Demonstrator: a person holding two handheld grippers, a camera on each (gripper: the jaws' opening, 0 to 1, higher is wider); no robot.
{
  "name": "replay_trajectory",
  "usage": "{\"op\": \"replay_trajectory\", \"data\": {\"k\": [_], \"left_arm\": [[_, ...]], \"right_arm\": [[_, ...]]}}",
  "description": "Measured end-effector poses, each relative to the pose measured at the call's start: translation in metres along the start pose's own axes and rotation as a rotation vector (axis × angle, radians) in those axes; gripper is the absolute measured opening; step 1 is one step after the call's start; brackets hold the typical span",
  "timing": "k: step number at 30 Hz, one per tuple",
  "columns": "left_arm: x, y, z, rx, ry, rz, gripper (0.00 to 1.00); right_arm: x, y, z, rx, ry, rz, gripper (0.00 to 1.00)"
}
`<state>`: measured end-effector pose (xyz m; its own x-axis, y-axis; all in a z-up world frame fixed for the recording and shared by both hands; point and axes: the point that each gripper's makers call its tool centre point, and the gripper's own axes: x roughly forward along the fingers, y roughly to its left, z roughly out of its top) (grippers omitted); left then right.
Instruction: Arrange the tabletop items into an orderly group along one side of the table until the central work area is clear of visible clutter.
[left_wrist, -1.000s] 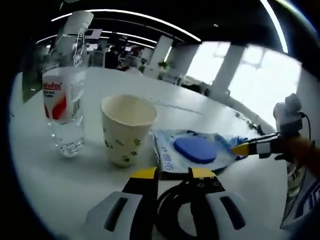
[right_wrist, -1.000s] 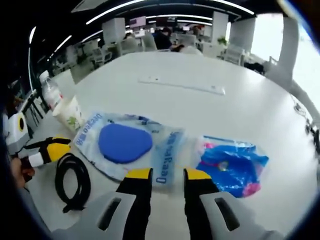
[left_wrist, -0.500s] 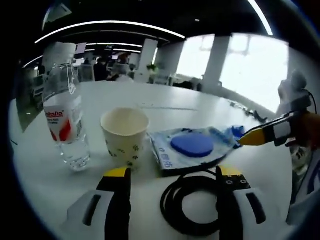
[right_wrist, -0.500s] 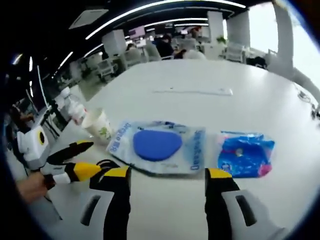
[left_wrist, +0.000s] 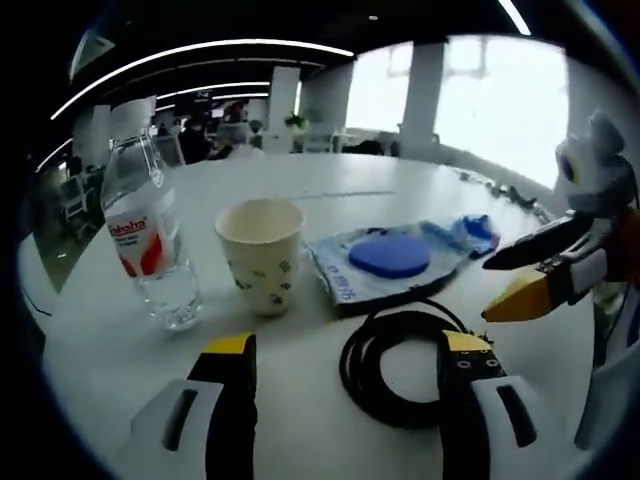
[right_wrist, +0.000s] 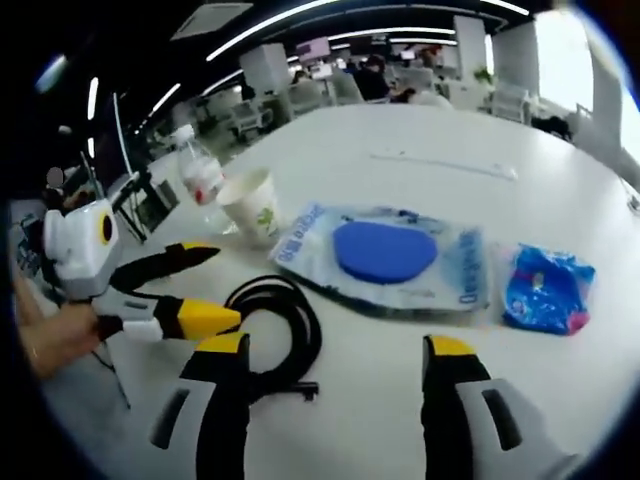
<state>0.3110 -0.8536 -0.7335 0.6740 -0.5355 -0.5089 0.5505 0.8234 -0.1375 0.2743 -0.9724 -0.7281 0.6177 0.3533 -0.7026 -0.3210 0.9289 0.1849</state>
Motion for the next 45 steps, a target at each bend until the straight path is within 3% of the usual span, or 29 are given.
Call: {"op": "replay_trajectory", "data": {"k": [10,14,27,36,40,42,45], "left_arm": [[-0.004,-0.002,-0.012,-0.024,0.029,-0.005,0.60],[-0.003,-0.006,-0.019,-0.058,0.041,-0.020,0.48],[-0.004,-0.018,-0.030,-0.137,0.080,-0.062,0.15],[-0.004,-0.017,-0.031,-0.164,0.086,-0.046,0.11],[-0.005,-0.014,-0.029,-0.168,0.080,-0.035,0.04],[-0.005,-0.015,-0.031,-0.217,0.091,-0.049,0.03],[-0.005,-0.016,-0.030,-0.222,0.088,-0.048,0.03]], "right_arm": [[0.019,0.012,-0.013,-0.051,-0.008,-0.017,0.49],[0.025,0.013,-0.019,-0.055,-0.004,-0.024,0.39],[0.035,0.018,-0.016,0.027,-0.037,-0.042,0.13],[0.035,0.015,-0.016,0.039,-0.043,-0.068,0.10],[0.033,0.014,-0.016,0.057,-0.038,-0.070,0.07],[0.032,0.013,-0.016,0.083,-0.039,-0.066,0.06],[0.031,0.014,-0.017,0.104,-0.040,-0.065,0.05]]}}
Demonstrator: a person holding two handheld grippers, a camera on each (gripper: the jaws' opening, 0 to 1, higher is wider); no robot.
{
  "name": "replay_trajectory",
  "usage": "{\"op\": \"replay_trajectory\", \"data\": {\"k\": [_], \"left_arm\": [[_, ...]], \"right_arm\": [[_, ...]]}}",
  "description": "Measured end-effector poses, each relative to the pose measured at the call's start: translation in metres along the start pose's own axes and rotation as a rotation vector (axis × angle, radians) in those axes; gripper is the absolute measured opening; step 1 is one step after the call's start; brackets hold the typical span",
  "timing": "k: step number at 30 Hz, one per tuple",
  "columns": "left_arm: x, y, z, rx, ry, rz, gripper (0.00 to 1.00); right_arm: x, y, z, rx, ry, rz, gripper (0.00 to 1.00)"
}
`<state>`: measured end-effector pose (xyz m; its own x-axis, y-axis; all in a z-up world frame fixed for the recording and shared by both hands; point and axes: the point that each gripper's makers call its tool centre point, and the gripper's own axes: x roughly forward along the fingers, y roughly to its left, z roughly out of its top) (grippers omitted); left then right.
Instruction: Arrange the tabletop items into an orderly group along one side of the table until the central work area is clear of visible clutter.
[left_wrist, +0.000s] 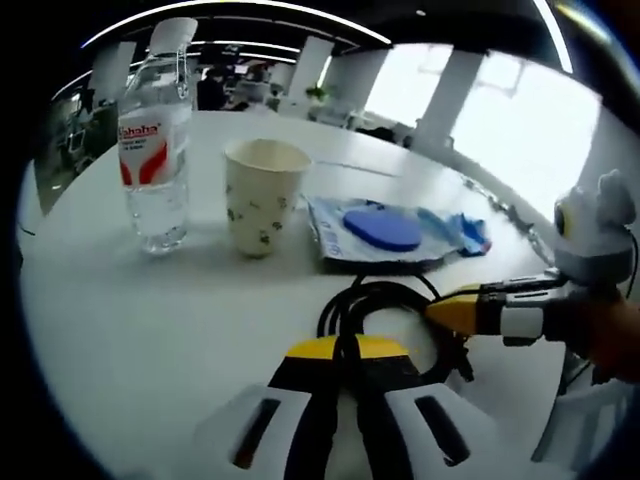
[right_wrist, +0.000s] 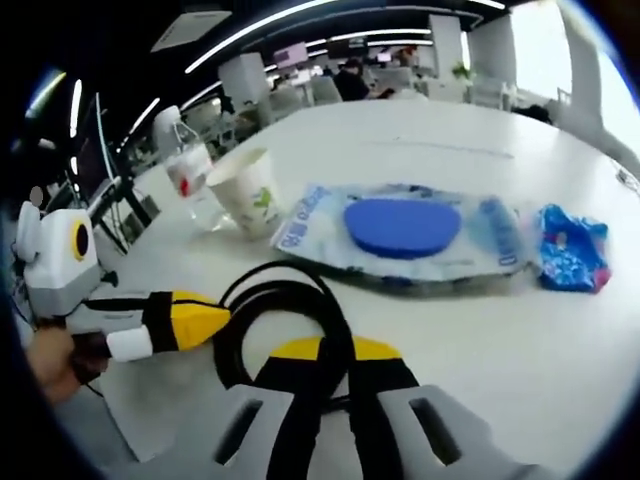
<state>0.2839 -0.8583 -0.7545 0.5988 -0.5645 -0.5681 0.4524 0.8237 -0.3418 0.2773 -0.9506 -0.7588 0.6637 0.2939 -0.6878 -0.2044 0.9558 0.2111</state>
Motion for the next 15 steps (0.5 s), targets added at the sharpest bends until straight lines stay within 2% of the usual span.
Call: {"op": "replay_trajectory", "data": {"k": [8,15], "left_arm": [[-0.006,-0.008,0.009,-0.040,-0.011,-0.034,0.02],[-0.012,-0.020,0.014,-0.069,-0.012,-0.053,0.02]], "right_arm": [[-0.009,-0.002,-0.001,0.065,0.003,0.019,0.03],[-0.026,-0.006,0.006,0.116,-0.024,0.028,0.01]]}}
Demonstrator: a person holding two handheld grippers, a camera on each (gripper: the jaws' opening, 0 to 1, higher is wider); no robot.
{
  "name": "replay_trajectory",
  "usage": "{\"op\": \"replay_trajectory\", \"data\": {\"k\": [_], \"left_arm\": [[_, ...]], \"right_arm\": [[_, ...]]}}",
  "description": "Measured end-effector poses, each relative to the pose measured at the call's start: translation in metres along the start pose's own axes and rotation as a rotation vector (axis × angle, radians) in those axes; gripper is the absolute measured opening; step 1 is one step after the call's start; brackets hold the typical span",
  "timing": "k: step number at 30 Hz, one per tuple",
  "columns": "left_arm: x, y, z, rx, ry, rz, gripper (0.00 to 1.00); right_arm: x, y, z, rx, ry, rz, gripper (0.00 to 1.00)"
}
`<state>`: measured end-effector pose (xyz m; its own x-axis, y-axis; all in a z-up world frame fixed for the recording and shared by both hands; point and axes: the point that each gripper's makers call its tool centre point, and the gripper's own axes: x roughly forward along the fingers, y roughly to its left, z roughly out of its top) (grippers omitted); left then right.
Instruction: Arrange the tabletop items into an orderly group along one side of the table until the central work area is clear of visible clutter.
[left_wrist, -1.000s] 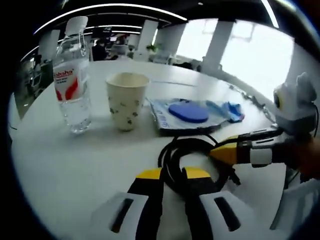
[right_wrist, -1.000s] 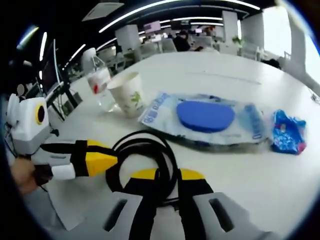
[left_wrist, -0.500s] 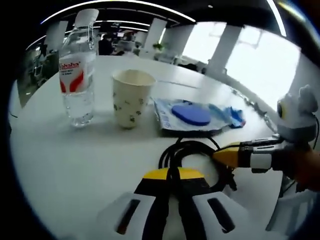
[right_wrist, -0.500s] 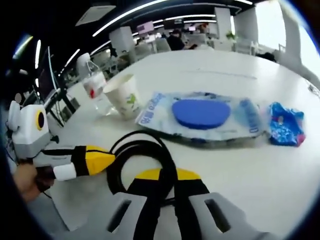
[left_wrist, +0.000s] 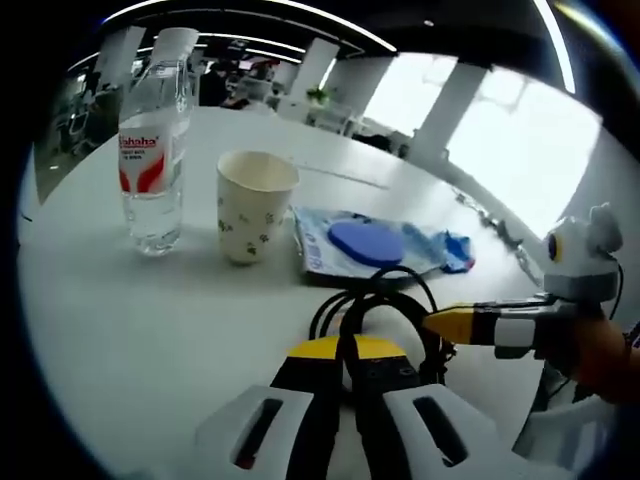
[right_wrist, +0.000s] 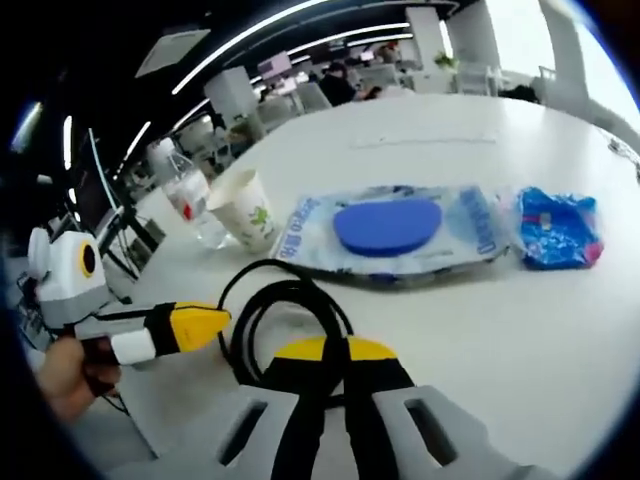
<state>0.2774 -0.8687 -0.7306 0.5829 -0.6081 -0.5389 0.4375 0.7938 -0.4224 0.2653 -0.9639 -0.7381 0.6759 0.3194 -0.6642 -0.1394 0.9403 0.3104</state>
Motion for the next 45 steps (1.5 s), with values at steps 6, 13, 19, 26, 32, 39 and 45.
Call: {"op": "replay_trajectory", "data": {"k": [6,13,19,26,32,39,45], "left_arm": [[-0.006,-0.018,0.010,0.010,-0.023,-0.032,0.02],[-0.005,-0.040,0.013,0.001,-0.025,-0.081,0.02],[0.000,-0.064,0.012,0.022,-0.010,-0.131,0.02],[0.009,-0.088,0.013,0.026,0.003,-0.188,0.02],[0.020,-0.104,0.012,0.040,0.017,-0.207,0.02],[0.032,-0.123,0.005,0.029,0.043,-0.242,0.02],[0.043,-0.131,0.002,0.024,0.057,-0.250,0.02]], "right_arm": [[-0.018,-0.004,0.006,0.056,-0.028,0.002,0.01],[-0.041,-0.016,0.010,0.103,-0.048,-0.018,0.01],[-0.060,-0.031,0.012,0.130,-0.059,-0.045,0.01],[-0.079,-0.047,0.014,0.134,-0.060,-0.073,0.01],[-0.089,-0.060,0.014,0.135,-0.055,-0.099,0.01],[-0.098,-0.080,0.013,0.150,-0.036,-0.120,0.01],[-0.097,-0.097,0.012,0.160,-0.020,-0.128,0.01]]}}
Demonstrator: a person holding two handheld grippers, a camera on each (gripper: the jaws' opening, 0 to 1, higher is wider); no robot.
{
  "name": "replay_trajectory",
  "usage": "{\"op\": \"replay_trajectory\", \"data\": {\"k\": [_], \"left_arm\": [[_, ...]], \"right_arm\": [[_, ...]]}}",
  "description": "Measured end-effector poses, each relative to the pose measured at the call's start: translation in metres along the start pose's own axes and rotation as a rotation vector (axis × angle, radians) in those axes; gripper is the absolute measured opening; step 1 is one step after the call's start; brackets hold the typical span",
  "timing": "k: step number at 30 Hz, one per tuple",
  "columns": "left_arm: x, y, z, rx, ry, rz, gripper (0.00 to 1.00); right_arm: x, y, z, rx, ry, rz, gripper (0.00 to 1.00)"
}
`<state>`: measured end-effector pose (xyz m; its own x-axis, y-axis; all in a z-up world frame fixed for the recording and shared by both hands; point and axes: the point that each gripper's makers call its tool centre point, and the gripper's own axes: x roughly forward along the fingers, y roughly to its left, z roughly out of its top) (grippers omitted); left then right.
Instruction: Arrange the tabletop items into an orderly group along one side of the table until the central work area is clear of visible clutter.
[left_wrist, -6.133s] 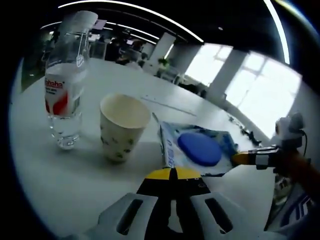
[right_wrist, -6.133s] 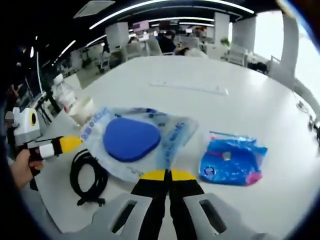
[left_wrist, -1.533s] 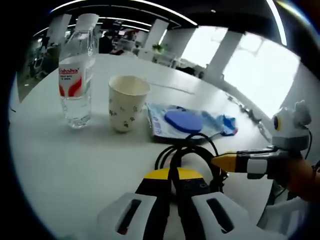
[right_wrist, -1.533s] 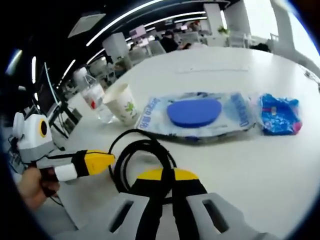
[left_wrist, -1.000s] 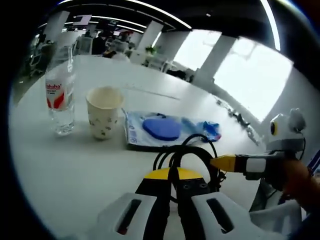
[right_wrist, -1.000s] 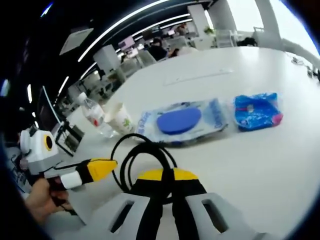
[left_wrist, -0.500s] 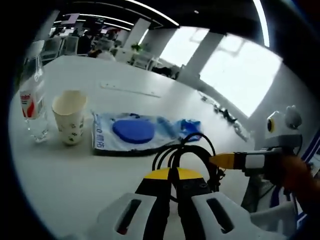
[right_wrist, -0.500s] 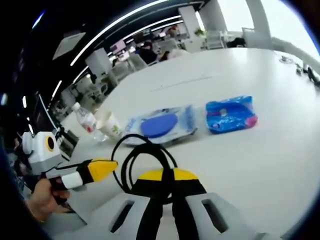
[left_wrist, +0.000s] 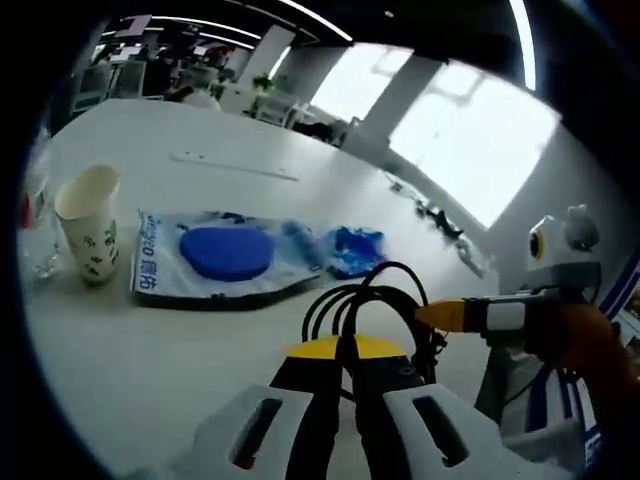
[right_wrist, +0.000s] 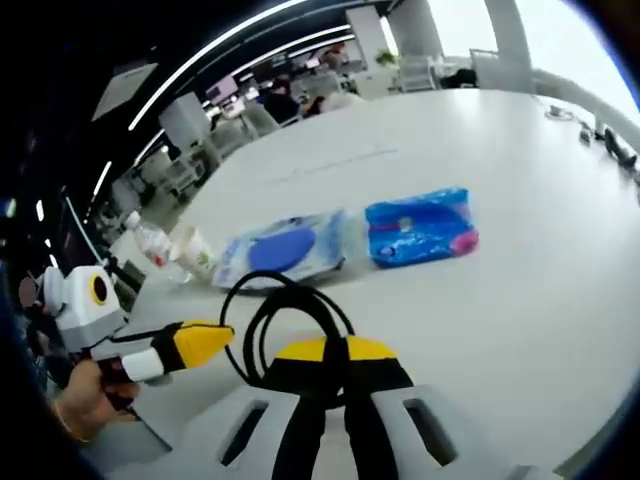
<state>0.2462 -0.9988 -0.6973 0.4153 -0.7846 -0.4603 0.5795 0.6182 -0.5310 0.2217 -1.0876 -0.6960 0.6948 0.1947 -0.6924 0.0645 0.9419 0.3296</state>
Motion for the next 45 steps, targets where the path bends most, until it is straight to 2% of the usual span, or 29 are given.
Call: {"op": "replay_trajectory", "data": {"k": [13,20,28,29,32,37,45], "left_arm": [[0.023,0.002,-0.011,-0.024,0.031,0.011,0.02],[0.033,0.000,-0.010,-0.038,0.027,-0.002,0.02],[0.045,0.004,-0.016,-0.038,0.032,0.011,0.02],[0.048,0.007,-0.015,-0.020,0.013,0.021,0.02],[0.052,0.008,-0.018,-0.041,0.018,0.025,0.02],[0.059,0.010,-0.020,-0.020,0.013,0.030,0.02],[0.063,0.015,-0.022,-0.021,0.015,0.044,0.02]], "right_arm": [[0.022,-0.029,0.000,-0.012,0.065,0.001,0.01],[0.026,-0.039,0.007,-0.006,0.062,0.006,0.01],[0.040,-0.048,0.006,-0.049,0.082,0.010,0.01],[0.042,-0.050,0.005,-0.053,0.090,0.007,0.01],[0.047,-0.055,0.001,-0.086,0.103,-0.009,0.01],[0.053,-0.061,-0.006,-0.138,0.114,-0.029,0.01],[0.055,-0.064,-0.006,-0.134,0.095,-0.025,0.01]]}}
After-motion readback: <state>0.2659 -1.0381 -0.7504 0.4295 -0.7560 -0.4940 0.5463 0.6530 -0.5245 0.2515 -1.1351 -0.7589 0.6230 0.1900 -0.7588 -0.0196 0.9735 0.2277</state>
